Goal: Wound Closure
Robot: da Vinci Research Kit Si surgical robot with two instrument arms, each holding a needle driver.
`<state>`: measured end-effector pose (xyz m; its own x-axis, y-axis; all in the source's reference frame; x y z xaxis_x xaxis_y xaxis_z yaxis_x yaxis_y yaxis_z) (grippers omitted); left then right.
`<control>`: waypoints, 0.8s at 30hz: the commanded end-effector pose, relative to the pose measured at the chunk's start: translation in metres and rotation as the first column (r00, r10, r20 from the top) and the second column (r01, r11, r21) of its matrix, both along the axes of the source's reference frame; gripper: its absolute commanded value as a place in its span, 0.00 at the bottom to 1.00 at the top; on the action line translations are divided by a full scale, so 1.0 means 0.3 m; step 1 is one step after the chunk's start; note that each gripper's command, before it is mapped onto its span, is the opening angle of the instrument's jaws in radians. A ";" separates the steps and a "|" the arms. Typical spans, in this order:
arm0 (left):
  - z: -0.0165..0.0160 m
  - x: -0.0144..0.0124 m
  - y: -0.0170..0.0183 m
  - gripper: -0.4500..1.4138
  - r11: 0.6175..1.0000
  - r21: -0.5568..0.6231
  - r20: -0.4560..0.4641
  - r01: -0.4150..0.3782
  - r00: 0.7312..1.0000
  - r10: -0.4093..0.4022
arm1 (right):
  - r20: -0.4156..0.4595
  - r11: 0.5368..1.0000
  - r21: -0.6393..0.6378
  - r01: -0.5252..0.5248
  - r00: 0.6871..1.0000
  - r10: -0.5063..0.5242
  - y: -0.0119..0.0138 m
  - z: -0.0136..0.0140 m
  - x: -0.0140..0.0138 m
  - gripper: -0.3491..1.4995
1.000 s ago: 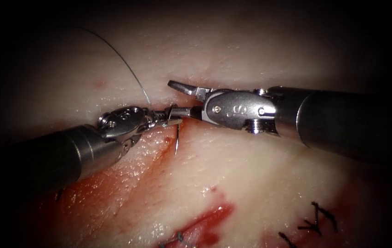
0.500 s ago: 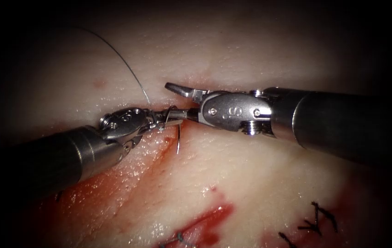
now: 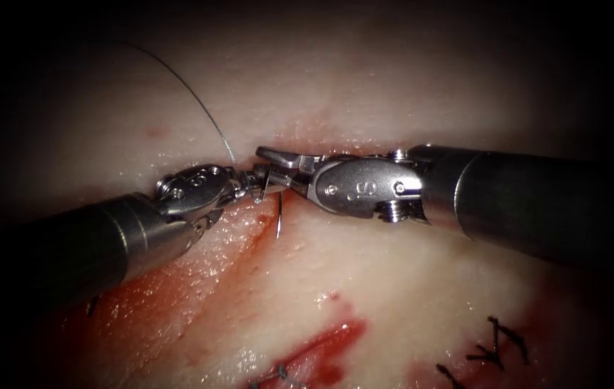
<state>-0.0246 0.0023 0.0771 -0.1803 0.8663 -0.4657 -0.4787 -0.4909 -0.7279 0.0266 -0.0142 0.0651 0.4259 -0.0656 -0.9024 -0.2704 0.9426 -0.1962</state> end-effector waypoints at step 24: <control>0.003 0.0000 -0.003 0.71 0.943 -0.326 -0.005 -0.057 0.998 0.059 | -0.132 0.997 0.048 -0.053 0.989 0.059 0.0171 0.0140 -0.0050 0.00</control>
